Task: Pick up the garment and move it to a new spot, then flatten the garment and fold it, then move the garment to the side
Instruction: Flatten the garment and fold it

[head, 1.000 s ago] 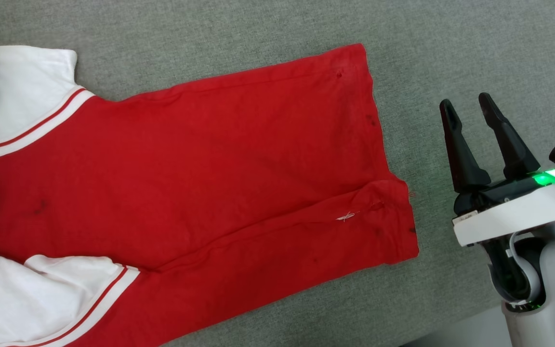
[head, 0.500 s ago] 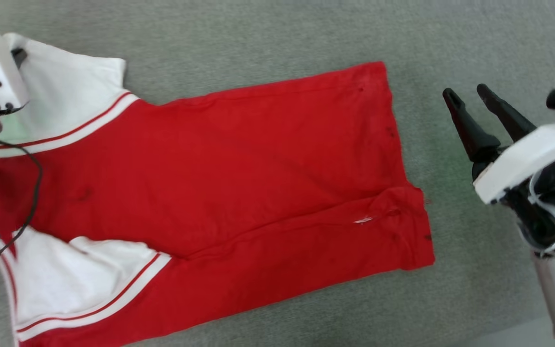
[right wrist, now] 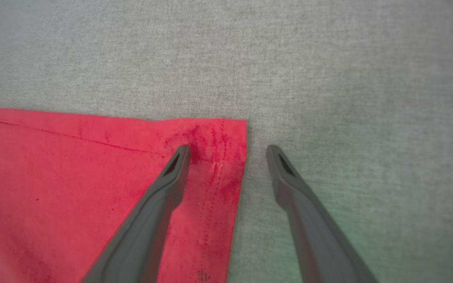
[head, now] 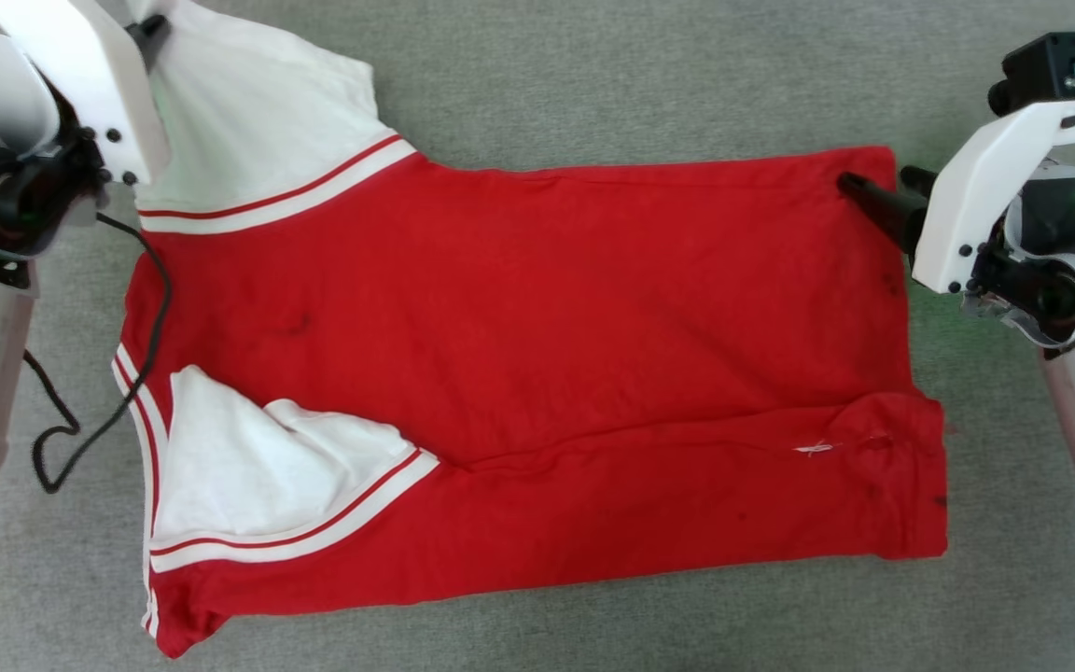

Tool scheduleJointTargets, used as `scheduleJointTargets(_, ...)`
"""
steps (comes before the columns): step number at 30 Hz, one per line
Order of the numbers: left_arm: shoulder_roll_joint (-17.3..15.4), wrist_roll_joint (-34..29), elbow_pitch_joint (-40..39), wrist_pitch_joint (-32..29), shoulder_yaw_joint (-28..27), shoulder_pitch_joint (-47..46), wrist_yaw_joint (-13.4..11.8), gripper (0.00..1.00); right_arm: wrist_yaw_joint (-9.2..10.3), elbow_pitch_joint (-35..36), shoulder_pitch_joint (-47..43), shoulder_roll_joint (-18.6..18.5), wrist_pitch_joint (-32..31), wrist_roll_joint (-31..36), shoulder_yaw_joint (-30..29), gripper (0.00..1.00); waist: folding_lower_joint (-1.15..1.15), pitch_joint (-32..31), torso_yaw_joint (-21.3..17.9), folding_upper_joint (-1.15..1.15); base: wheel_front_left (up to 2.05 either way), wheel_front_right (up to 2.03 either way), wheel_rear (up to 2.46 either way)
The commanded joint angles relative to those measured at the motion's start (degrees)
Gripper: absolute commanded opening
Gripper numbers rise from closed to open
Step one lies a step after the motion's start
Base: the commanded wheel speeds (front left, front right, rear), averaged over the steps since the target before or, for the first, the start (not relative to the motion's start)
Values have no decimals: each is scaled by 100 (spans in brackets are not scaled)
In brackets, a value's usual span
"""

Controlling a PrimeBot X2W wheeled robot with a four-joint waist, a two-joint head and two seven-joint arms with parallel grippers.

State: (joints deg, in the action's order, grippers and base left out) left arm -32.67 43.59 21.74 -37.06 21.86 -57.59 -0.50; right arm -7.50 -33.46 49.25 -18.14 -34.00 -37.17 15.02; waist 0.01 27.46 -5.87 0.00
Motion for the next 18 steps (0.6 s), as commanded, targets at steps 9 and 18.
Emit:
scheduleJointTargets(9,93,-28,39,237,75,81,85,0,1,-1004,364,208,-869,44,509,0,-1,42,192,0,0,0,0)
scheduleJointTargets(18,123,56,160,710,-25,312,187,0,2,-612,681,-71,-121,-95,432,0,-1,-344,184,0,0,0,0)
